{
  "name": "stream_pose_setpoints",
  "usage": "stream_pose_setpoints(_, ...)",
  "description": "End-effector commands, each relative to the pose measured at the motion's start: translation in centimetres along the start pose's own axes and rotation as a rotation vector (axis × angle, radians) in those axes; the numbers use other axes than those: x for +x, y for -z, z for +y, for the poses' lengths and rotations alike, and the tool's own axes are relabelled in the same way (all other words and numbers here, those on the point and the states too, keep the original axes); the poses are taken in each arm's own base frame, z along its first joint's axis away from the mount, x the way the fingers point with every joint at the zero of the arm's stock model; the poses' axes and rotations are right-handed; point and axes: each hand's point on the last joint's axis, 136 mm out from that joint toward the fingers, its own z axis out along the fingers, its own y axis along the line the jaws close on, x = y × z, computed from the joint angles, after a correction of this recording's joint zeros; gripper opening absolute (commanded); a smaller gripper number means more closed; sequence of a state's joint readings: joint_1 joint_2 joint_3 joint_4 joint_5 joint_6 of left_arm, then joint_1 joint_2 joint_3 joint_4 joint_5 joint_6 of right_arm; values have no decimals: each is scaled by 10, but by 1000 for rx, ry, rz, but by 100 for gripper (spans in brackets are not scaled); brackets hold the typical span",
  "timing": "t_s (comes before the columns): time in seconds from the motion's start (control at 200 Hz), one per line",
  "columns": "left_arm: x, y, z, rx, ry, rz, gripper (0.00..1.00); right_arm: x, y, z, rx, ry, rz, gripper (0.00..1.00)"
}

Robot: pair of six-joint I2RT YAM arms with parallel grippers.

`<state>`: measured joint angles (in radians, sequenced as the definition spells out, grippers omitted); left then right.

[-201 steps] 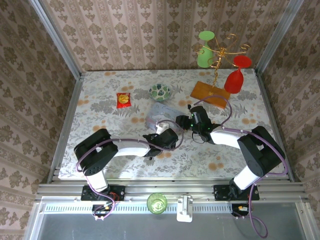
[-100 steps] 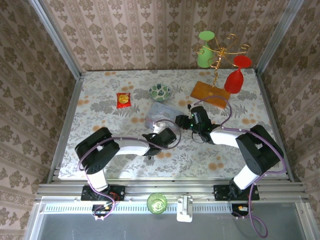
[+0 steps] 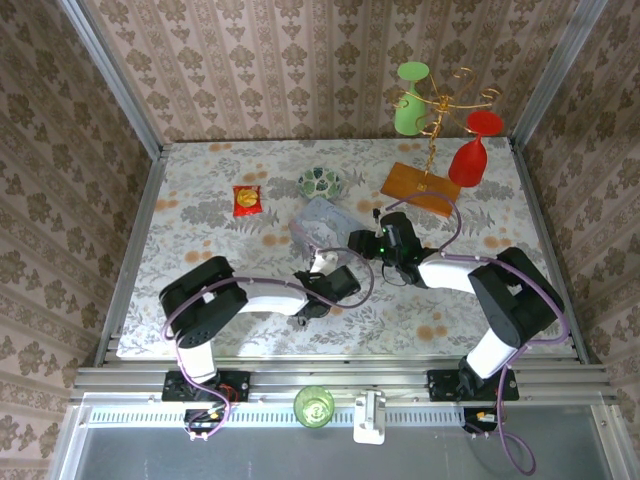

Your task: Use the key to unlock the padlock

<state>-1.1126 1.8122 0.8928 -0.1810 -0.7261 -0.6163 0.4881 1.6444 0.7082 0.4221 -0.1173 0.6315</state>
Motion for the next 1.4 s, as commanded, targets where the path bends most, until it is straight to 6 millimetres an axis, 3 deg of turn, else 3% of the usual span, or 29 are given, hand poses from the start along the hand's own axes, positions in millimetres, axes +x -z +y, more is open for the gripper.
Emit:
stream_pose_setpoints(0.0, -6, -4, 26, -169, -243, -34, 0, 49, -3, -55, 193, -5, 164, 45)
stream_pose_setpoints(0.11, -31, -1, 22, -133, -289, -139, 0, 47, -3, -57, 202, -5, 162, 45)
stream_pose_setpoints(0.24, -58, 18, 6, -104, -489, -349, 0, 44, -3, -62, 215, -11, 164, 45)
stream_pose_setpoints(0.42, -59, 30, -19, -12, -687, -562, 0, 35, -1, -68, 233, -7, 153, 46)
stream_pose_setpoints(0.6, -74, 50, -39, 48, -730, -792, 0, 25, -1, -73, 287, 48, 157, 46)
stream_pose_setpoints(0.86, -79, 64, -88, 299, -763, -833, 0, 27, -5, -72, 267, 56, 171, 46)
stream_pose_setpoints(0.98, -87, 81, -102, 368, -734, -882, 0, 27, -7, -72, 261, 52, 176, 46)
stream_pose_setpoints(1.025, -93, 86, -96, 329, -727, -889, 0, 26, -6, -73, 264, 52, 179, 46)
stream_pose_setpoints(1.12, -108, 107, -62, 313, -608, -886, 0, 23, -4, -74, 257, 36, 178, 46)
stream_pose_setpoints(1.16, -107, 116, -49, 369, -557, -843, 14, 21, -4, -73, 253, 33, 177, 46)
stream_pose_setpoints(1.215, -103, 128, -33, 461, -474, -740, 52, 18, -2, -72, 252, 30, 175, 46)
stream_pose_setpoints(1.33, -99, 137, 11, 564, -179, -556, 59, 15, -2, -70, 246, 31, 167, 47)
stream_pose_setpoints(1.395, -84, 123, 34, 567, 12, -429, 61, 16, -3, -70, 247, 28, 174, 47)
